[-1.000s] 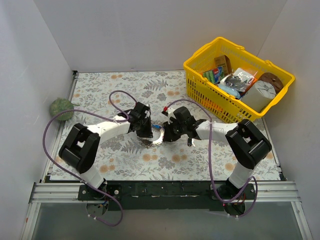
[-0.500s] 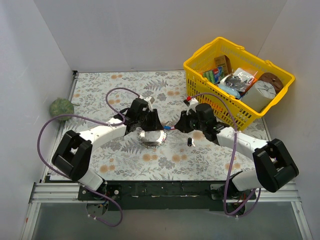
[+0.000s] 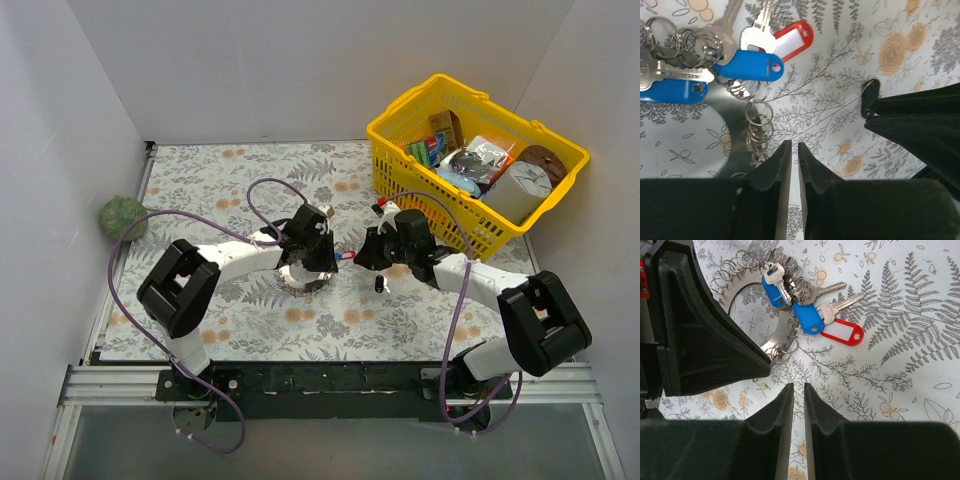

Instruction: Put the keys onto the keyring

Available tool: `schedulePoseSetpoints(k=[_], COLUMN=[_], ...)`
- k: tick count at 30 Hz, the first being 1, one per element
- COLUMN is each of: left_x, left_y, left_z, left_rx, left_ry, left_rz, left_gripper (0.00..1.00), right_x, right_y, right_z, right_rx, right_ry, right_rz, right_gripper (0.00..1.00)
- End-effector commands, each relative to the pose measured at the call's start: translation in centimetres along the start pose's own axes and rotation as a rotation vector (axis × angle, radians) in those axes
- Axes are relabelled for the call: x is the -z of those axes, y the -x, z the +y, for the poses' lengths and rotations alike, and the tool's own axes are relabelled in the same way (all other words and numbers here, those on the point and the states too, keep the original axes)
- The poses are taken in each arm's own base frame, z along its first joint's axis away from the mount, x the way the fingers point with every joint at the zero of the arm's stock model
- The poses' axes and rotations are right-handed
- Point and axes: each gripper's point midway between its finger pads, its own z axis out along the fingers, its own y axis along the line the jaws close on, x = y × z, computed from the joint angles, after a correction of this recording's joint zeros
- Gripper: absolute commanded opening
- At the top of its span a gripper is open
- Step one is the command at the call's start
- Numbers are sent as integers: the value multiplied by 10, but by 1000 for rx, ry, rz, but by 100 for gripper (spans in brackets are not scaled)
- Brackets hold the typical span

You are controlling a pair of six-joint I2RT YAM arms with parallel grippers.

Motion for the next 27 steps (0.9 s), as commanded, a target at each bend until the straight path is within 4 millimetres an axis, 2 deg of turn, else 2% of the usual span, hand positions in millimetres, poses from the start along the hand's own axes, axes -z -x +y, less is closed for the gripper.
schedulePoseSetpoints(k=[1,6,12,15,18,22,24,27], left_x=[10,19,17,24,36,59,72,84], left_y=[-5,-18,-30,-23,-12,10,20,31], left_z=[14,33,43,38,20,-3,-7,3], left_rx=[5,8,13,13,-3,11,24,82], left_ry=[66,142,171,157,86,5,-15,-10], left_rz=[-19,-6,24,-6,-44,-136,-185,-230], left_gripper=[8,6,3,3,5,16,29,47], right_x=[-6,-17,-37,-41,-43,-41,-40,-42], right_y=[3,-7,-19,-21,-23,-21,-21,-21], right_z=[9,15,32,40,48,54,56,57], right_rx=[21,67,147,195,248,313,348,378], right_ry=[59,81,130,129,127,110,102,86], right_rz=[3,45,95,92,84,48,32,17], right_gripper=[22,25,35,41,46,51,56,56])
